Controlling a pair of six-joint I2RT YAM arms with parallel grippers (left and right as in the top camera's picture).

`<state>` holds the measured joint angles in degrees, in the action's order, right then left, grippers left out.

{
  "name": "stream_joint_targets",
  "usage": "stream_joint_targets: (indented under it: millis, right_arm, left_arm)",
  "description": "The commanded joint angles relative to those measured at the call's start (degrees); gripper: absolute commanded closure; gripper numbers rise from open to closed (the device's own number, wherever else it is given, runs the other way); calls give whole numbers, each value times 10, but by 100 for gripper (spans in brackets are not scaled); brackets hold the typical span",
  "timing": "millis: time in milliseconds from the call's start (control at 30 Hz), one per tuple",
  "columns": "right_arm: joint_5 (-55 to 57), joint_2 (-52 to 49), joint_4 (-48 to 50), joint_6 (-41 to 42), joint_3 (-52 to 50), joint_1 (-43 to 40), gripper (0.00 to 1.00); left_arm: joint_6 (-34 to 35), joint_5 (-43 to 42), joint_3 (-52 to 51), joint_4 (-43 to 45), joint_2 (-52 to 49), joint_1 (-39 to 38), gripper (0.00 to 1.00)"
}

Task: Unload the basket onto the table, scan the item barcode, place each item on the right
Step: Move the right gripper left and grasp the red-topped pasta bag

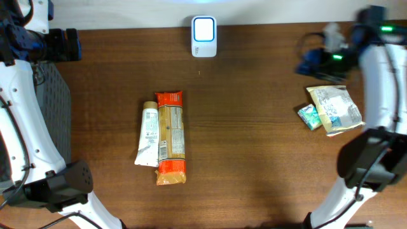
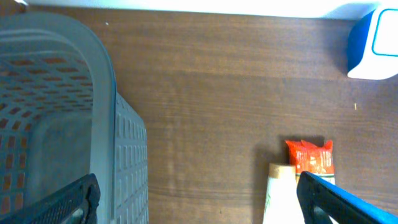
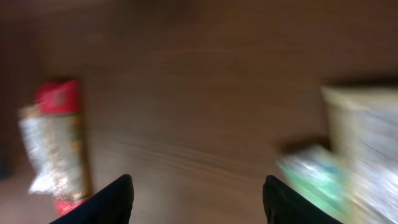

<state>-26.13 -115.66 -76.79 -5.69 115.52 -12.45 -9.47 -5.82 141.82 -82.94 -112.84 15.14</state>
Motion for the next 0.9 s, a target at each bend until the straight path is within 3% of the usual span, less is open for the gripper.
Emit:
stream_joint_targets:
  millis: [0, 133, 300, 633, 667, 767, 867]
  right_arm:
    - [-112, -2, 88, 16, -78, 141, 34]
    - [-112, -30, 206, 85, -153, 284, 33]
    - [-89, -67, 326, 202, -190, 396, 34]
    - [-15, -145, 353, 287, -190, 469, 34]
    - [-19, -151, 353, 290, -190, 473, 43]
    - [-19, -162, 357, 301, -190, 483, 50]
    - [-18, -163, 369, 301, -190, 495, 50]
  left_arm:
    - [-9, -4, 2, 1, 1, 0, 1]
    - [-9, -4, 2, 1, 1, 0, 1]
    - [-9, -4, 2, 1, 1, 0, 1]
    - [-9, -4, 2, 1, 1, 0, 1]
    - [-9, -4, 2, 1, 1, 0, 1]
    - [-9, -4, 2, 1, 1, 0, 1]
    - [-9, -4, 2, 1, 1, 0, 1]
